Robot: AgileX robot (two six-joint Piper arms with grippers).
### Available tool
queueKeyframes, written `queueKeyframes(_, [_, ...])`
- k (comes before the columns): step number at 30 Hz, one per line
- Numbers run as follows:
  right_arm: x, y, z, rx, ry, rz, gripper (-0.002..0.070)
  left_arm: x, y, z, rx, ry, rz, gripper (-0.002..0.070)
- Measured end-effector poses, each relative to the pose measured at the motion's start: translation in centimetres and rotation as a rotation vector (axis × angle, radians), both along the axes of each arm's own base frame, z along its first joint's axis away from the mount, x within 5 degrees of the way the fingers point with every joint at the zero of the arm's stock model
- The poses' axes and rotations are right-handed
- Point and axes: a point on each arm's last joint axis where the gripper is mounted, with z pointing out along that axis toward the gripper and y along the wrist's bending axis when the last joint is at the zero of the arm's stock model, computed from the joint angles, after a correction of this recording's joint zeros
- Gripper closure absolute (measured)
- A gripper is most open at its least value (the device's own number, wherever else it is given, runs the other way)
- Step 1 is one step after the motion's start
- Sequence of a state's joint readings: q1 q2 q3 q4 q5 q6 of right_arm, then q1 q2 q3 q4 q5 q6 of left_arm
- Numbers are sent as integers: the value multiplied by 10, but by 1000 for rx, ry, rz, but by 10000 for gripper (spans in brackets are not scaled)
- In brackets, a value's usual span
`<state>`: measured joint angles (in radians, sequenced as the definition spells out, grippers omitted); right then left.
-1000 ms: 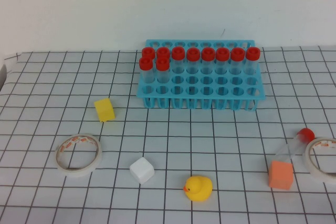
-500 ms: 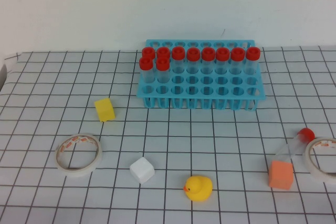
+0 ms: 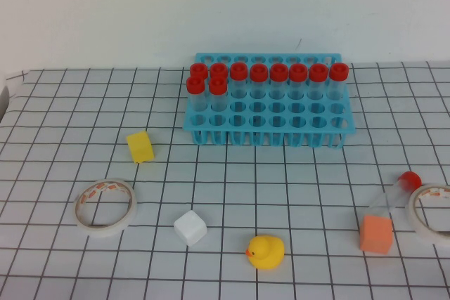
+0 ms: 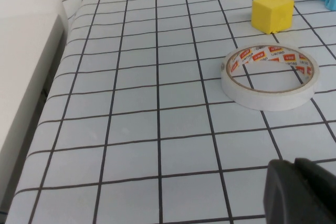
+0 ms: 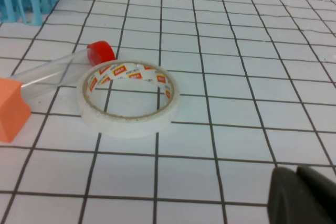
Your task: Place the test tubes
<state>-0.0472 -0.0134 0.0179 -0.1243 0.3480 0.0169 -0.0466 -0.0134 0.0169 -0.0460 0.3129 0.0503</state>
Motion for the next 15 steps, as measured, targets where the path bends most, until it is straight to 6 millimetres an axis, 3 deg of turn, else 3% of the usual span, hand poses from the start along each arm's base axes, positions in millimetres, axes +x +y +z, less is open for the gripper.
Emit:
queueKeyframes(8, [1, 0, 2, -23, -28, 2, 678, 1, 1, 3, 15, -46, 3, 676])
queueKeyframes(15, [5, 3, 31, -65, -369, 47, 678, 3, 1, 34, 0, -379, 15, 676])
